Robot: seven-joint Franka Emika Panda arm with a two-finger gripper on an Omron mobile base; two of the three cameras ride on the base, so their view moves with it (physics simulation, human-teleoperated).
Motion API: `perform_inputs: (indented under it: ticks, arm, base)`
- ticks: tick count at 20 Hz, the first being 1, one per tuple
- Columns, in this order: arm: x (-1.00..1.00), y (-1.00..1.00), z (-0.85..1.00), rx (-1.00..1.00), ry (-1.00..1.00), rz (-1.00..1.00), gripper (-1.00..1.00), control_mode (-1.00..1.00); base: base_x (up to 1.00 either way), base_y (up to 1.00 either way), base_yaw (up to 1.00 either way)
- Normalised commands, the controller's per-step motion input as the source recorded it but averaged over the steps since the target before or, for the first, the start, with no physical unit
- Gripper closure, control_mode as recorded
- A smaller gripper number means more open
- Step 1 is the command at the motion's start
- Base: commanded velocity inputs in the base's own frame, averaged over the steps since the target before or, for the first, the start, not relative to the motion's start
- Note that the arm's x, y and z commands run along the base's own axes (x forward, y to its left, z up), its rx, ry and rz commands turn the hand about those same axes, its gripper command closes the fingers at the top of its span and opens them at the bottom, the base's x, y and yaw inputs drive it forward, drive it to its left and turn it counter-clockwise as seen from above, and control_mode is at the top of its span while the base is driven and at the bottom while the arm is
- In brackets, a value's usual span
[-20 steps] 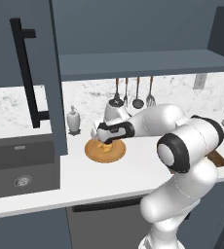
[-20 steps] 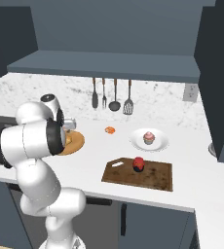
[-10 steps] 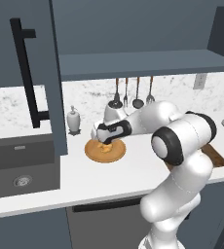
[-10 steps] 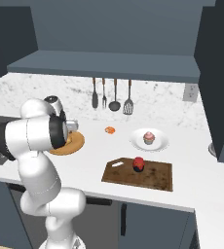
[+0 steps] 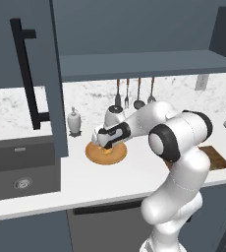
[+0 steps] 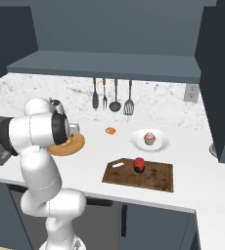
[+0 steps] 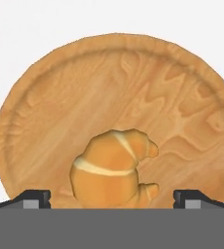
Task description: From the different types of pastries on the counter, select a croissant and place it on the cutting board. Then retrieve a jar of jam from the cabinet and place it alongside the croissant on the cutting board.
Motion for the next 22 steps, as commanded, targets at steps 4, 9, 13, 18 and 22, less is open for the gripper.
perform_inputs:
  ticks: [4,9,13,18,22]
  arm:
    - [0.01,0.00,-0.15,0.00,0.00,0.00,-1.00,-1.00]
    - [0.00,0.00,-0.11,0.00,0.00,0.00,-1.00,-1.00]
    - [0.00,0.00,-0.10,0.00,0.00,0.00,-1.00,-1.00]
    - [0.00,0.01,-0.12,0.00,0.00,0.00,-1.00,-1.00]
    - [0.00,0.12,-0.05,0.00,0.00,0.00,-1.00,-1.00]
  base:
    - [0.00,0.00,0.00]
    - [0.00,0.00,0.00]
    - [0.00,0.00,0.00]
    - [0.00,0.00,0.00]
    - [0.00,0.00,0.00]
